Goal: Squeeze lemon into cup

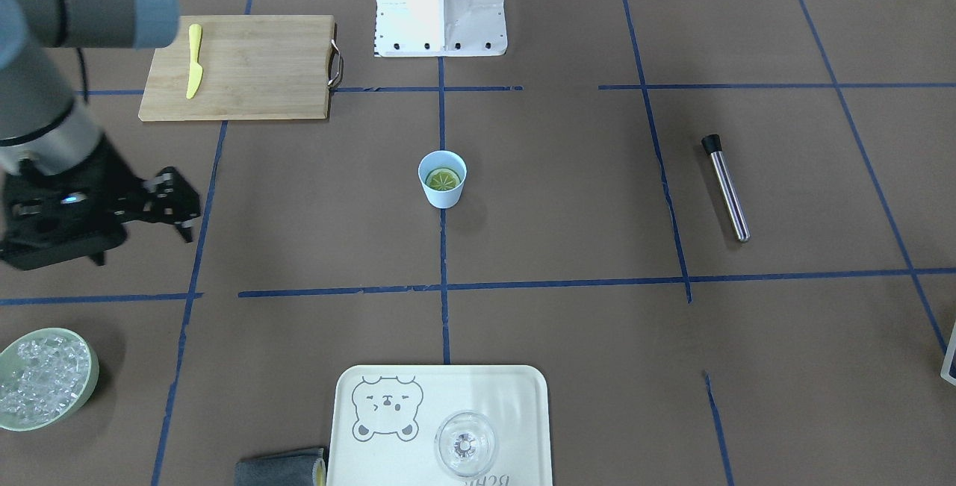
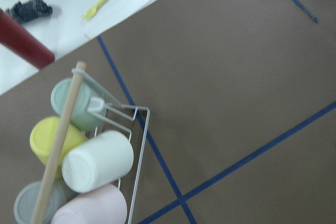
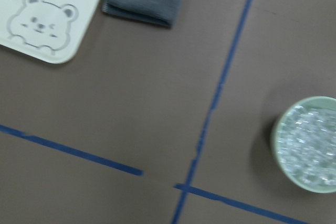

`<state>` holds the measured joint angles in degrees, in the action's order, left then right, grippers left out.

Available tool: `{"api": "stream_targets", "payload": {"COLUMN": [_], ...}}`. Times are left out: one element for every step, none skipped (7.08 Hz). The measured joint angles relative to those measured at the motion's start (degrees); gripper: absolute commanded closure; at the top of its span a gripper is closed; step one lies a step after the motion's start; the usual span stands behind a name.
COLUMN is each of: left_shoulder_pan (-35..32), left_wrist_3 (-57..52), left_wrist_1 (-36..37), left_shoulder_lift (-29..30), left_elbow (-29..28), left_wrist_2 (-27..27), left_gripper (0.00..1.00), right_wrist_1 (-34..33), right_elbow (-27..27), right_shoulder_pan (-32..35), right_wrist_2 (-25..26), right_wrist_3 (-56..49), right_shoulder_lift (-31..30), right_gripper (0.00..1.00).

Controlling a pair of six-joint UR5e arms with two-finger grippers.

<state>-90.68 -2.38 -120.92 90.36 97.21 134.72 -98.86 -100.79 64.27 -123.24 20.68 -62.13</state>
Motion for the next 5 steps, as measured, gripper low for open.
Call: {"api": "stream_targets", "payload": {"left_shoulder_pan": [1.7, 5.2, 9.9, 14.6, 19.0], "left_wrist_3": [3.9, 6.2, 9.8, 16.2, 23.7], "left_wrist_1": [-1.5, -2.3, -2.6, -2.8, -2.8], "left_shoulder_lift": [0.2, 0.5, 0.9, 1.4, 1.7], "left_elbow": [0.7, 2.0, 3.2, 4.3, 5.2], "left_wrist_2": [1.7, 2.9, 3.8, 3.2, -0.3], "left_gripper": [0.0, 0.0, 0.0, 0.0, 0.0], "right_wrist_1": [0.3, 0.5, 1.6, 3.7, 5.4], "right_elbow": [0.3, 0.3, 0.8, 1.6, 1.9], "right_shoulder_pan": [5.3, 9.2, 12.4, 15.3, 17.6], "right_wrist_2": [-3.1, -5.0, -5.5, -5.6, -5.8], "right_wrist_3": [-5.4, -9.5, -14.3, -18.2, -20.7], "right_shoulder_lift": [-5.5, -11.7, -18.2, -23.3, -27.0], "right_gripper": [0.0, 0.0, 0.0, 0.0, 0.0]}}
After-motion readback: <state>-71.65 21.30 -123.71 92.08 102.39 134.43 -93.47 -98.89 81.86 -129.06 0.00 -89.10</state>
